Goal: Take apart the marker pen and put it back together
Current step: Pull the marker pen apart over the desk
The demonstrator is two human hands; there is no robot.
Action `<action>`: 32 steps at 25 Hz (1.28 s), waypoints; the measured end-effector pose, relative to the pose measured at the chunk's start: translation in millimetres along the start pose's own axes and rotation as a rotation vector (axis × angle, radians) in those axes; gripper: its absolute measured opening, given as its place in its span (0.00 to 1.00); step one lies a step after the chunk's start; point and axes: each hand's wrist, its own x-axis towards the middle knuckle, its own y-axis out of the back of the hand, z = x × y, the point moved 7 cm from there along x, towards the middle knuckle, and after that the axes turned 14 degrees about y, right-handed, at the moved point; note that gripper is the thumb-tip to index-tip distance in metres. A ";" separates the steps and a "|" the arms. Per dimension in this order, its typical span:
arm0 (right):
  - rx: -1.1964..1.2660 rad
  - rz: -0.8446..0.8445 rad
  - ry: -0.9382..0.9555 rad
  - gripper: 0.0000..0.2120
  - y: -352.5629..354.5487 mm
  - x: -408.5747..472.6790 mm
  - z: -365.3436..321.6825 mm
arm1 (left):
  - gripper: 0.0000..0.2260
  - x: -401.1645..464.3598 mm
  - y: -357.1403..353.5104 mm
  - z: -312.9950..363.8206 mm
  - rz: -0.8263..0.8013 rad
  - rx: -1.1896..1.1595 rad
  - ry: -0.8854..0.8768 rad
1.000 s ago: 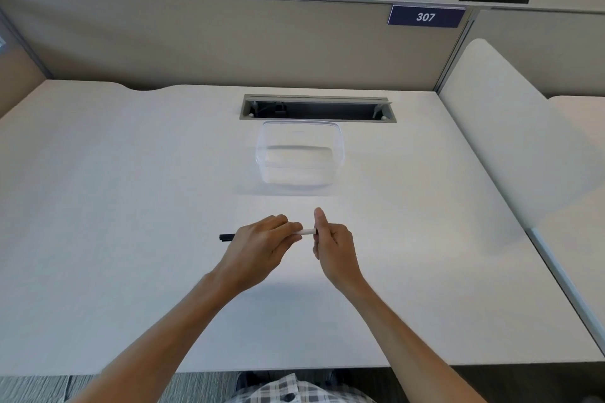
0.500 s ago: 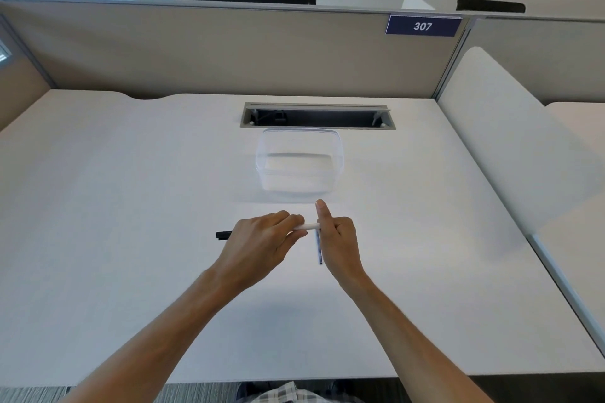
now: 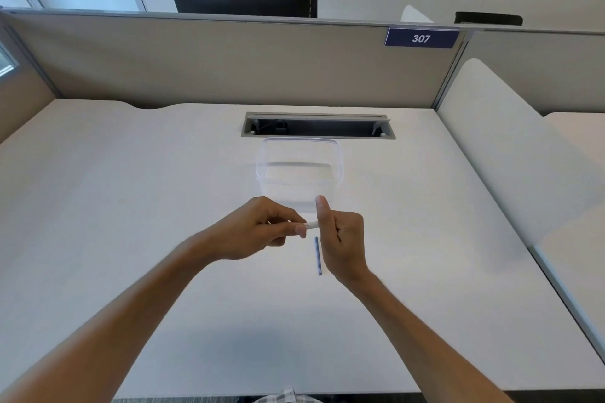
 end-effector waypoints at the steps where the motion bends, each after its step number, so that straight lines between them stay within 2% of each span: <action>1: -0.010 0.003 0.024 0.28 1.2 3.5 -2.6 | 0.09 0.8 1.9 2.2 0.005 0.016 0.001; 3: -0.006 0.014 -0.028 0.28 2.6 6.6 1.4 | 0.08 1.1 9.4 7.5 0.122 0.113 -0.036; 7: 0.060 -0.002 -0.242 0.32 0.6 3.1 23.7 | 0.09 -4.3 12.4 15.7 0.386 0.456 -0.135; 12: 0.029 -0.020 -0.261 0.31 1.8 4.6 23.7 | 0.09 -9.9 8.7 18.7 0.493 0.485 -0.233; 16: 0.070 -0.011 -0.179 0.29 0.4 7.6 17.4 | 0.07 -10.6 11.1 22.5 0.479 0.456 -0.257; 20: -0.026 0.005 0.060 0.25 2.2 16.3 -2.0 | 0.07 -3.7 19.8 19.7 0.203 0.130 -0.141; 23: -0.128 0.011 0.201 0.19 4.8 21.5 -10.7 | 0.08 -0.9 23.1 18.0 0.068 0.033 -0.074; 25: -0.138 -0.005 0.134 0.21 4.2 20.6 -1.7 | 0.11 -0.3 26.4 18.8 0.129 0.133 -0.101; 28: -0.102 -0.082 -0.069 0.28 -0.1 12.5 18.6 | 0.09 1.3 28.2 13.9 0.274 0.400 -0.135; 30: -0.053 -0.111 -0.168 0.28 -2.3 7.5 26.0 | 0.13 2.4 28.3 10.2 0.373 0.559 -0.157; 32: 0.014 -0.125 -0.229 0.26 -4.4 4.5 31.0 | 0.15 3.3 27.2 7.3 0.424 0.613 -0.179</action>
